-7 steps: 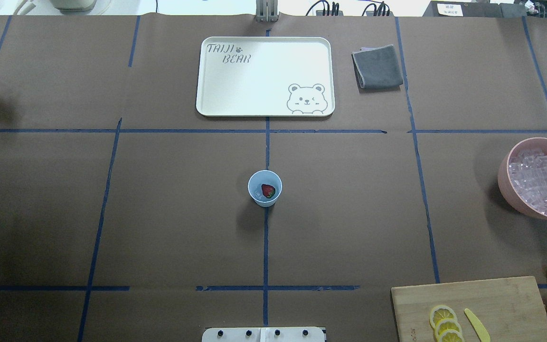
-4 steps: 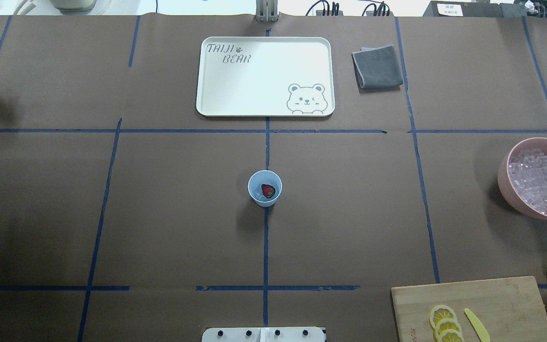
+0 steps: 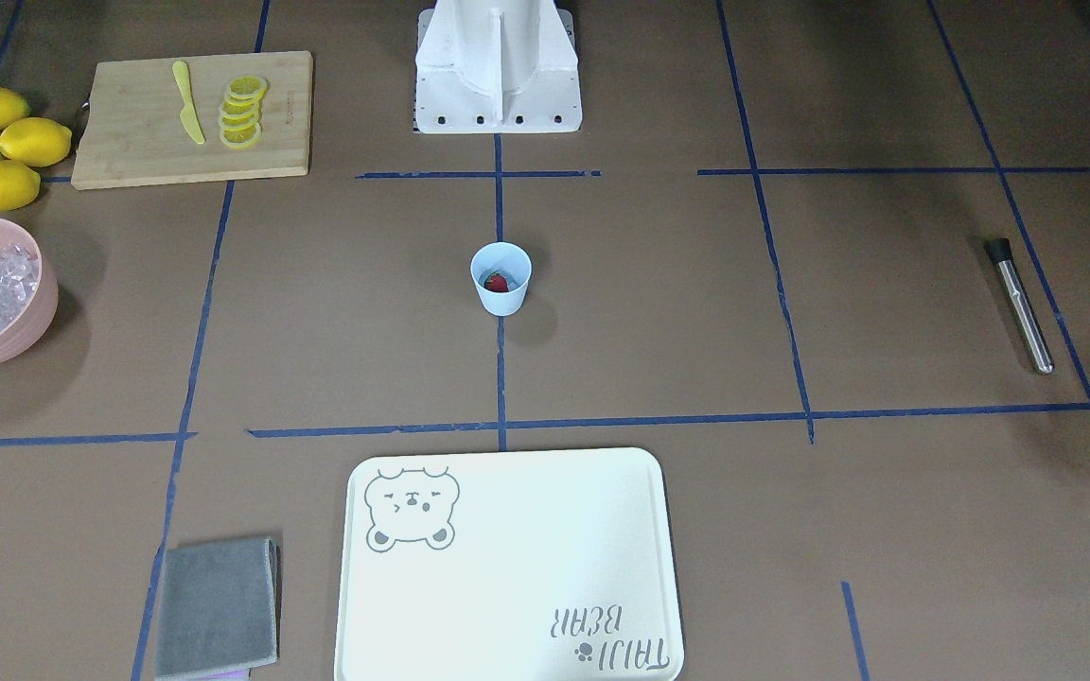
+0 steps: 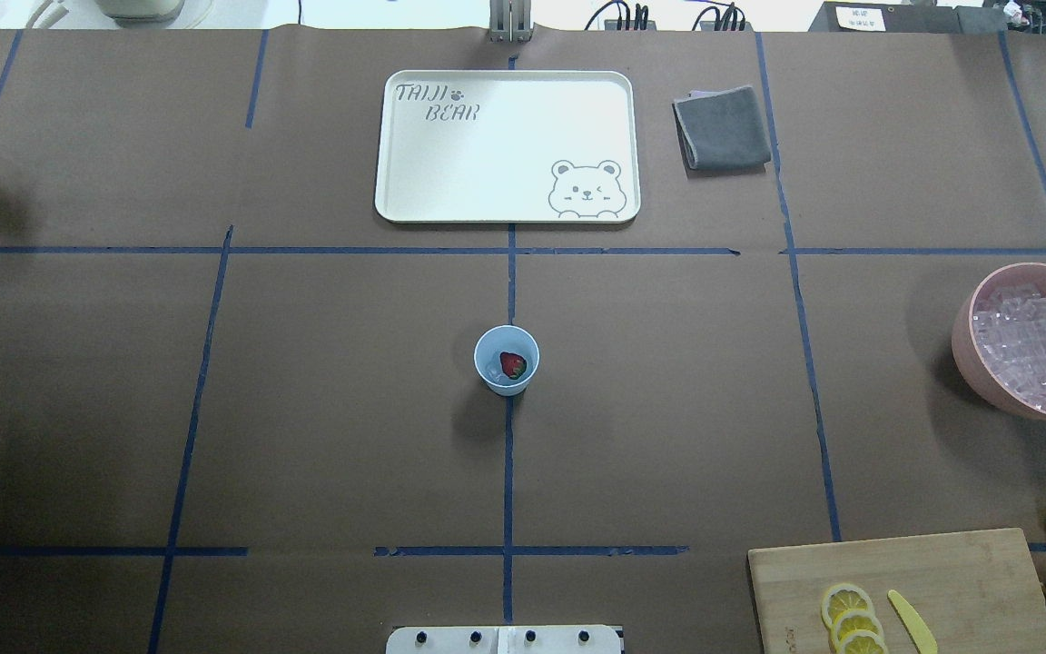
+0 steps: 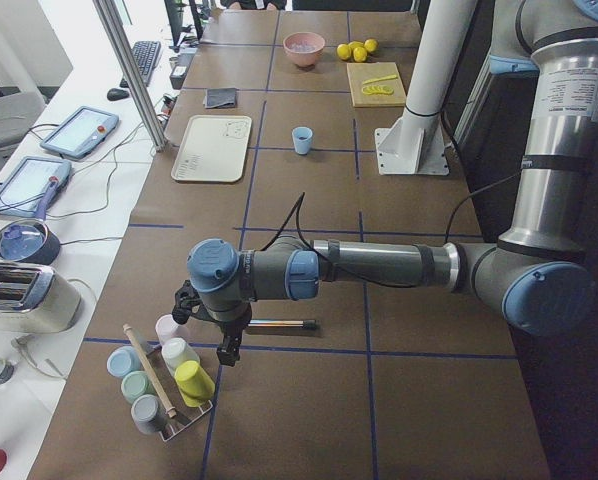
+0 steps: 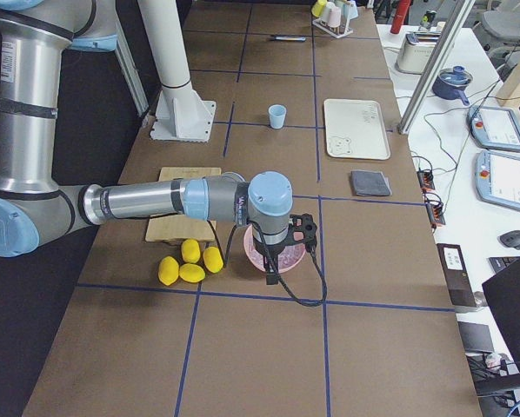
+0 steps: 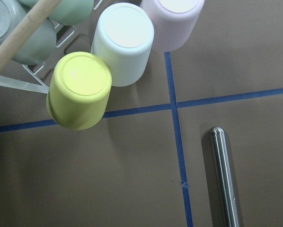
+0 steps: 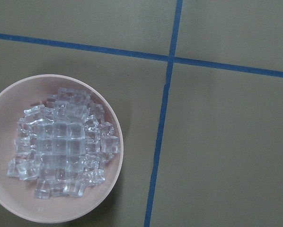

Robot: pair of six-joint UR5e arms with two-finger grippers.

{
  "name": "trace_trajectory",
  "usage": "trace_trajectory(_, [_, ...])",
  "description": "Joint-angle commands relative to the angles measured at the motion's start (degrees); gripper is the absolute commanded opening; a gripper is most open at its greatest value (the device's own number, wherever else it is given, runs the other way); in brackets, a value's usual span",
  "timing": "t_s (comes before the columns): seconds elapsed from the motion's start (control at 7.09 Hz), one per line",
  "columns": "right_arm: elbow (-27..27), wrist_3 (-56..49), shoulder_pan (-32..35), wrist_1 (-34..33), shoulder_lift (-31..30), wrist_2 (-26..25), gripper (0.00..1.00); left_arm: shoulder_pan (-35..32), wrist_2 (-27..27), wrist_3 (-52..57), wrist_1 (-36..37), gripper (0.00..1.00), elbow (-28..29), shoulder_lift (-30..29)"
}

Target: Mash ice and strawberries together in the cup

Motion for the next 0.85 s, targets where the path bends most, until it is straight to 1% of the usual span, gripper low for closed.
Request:
trace_trajectory(0.0, [-0.28,0.00,-0.03,0.02,0.12,0.07,1.00,0.00,0.04,0.02,0.02,1.00,-0.94,1.05])
trace_trajectory(0.14, [-0.29,0.09,-0.03,0.02,0.20,0.07,1.00,0.00,0.04,0.02,0.02,1.00,-2.42,2.53])
trace_trajectory(0.42, [-0.11,0.53,-0.03,-0.07,0.21,0.07,1.00,0.00,0.04,0.02,0.02,1.00,-2.61,3.60])
trace_trajectory(0.7, [-0.11,0.88,-0.03,-0.07,0.21,0.16,1.00,0.00,0.04,0.02,0.02,1.00,-3.40,6.14])
